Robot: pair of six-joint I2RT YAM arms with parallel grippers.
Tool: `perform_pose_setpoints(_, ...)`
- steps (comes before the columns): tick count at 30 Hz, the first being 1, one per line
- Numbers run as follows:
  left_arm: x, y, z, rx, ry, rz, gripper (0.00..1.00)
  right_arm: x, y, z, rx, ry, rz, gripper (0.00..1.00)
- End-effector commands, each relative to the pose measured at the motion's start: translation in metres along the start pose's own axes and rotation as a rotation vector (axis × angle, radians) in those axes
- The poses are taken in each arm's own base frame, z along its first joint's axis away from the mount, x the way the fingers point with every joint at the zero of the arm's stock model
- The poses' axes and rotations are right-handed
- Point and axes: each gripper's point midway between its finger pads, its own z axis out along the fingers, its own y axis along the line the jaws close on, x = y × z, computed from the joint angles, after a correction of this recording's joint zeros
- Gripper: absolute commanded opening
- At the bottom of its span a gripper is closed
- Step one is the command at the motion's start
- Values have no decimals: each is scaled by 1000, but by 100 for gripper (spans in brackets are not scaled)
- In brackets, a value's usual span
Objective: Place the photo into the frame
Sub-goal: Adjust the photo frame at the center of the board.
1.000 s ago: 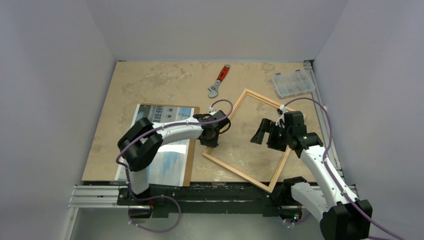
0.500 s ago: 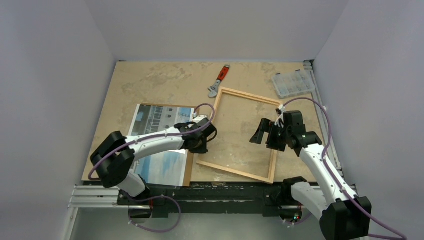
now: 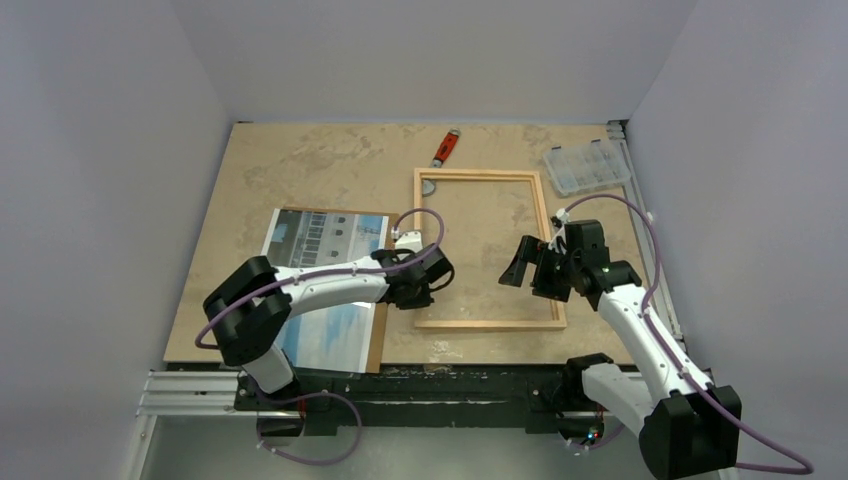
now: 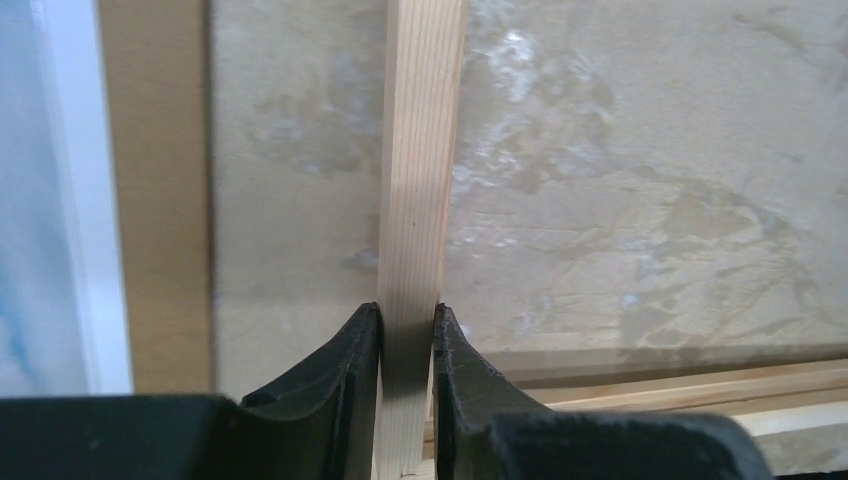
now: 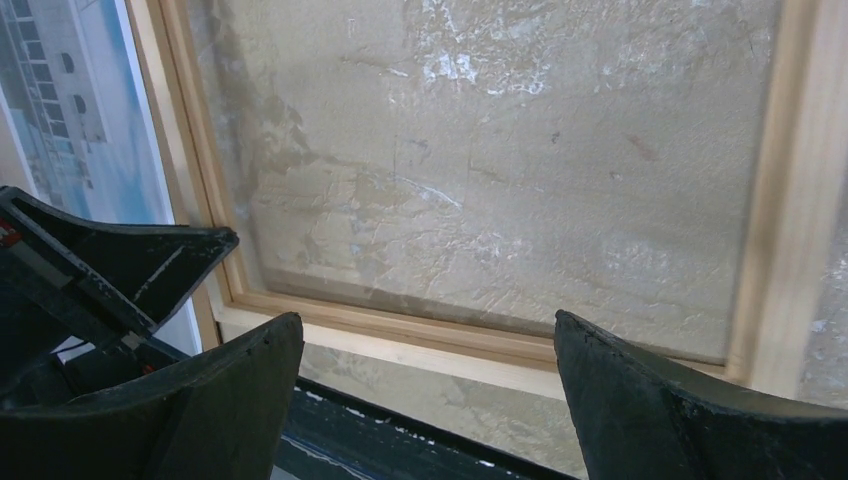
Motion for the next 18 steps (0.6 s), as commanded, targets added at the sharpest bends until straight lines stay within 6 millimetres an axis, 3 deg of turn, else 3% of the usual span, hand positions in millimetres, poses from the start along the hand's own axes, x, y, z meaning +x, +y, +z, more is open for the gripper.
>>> perform_pose_setpoints(1, 0, -49, -14, 93, -38, -53, 0, -13, 10, -5, -27, -39, -22, 95)
perform_pose_setpoints(3, 9, -60, -14, 112, -23, -65, 0, -13, 9, -4, -25, -37, -22, 95)
perform_pose_setpoints(5, 16, -73, -15, 153, -16, -71, 12, -13, 9, -3, -23, -36, -27, 95)
perform_pose_setpoints(8, 22, -86, -19, 213, -9, -75, 42, -13, 7, -1, -13, -30, -31, 95)
perform_pose_setpoints(9, 22, -90, -20, 232, -5, -77, 57, -14, 6, -1, -10, -29, -33, 95)
perform_pose_setpoints(11, 21, -90, -25, 248, -6, -82, 84, -14, 5, 0, -5, -25, -36, 95)
perform_pose_setpoints(12, 18, -88, -28, 252, -13, -82, 92, -14, 5, -1, -1, -25, -39, 95)
perform_pose_setpoints(14, 8, -84, -38, 278, -34, -80, 99, -14, 4, -2, 8, -24, -46, 95)
perform_pose_setpoints(18, -35, -69, -74, 377, -93, -105, 100, -17, 5, -6, 12, -35, -57, 95)
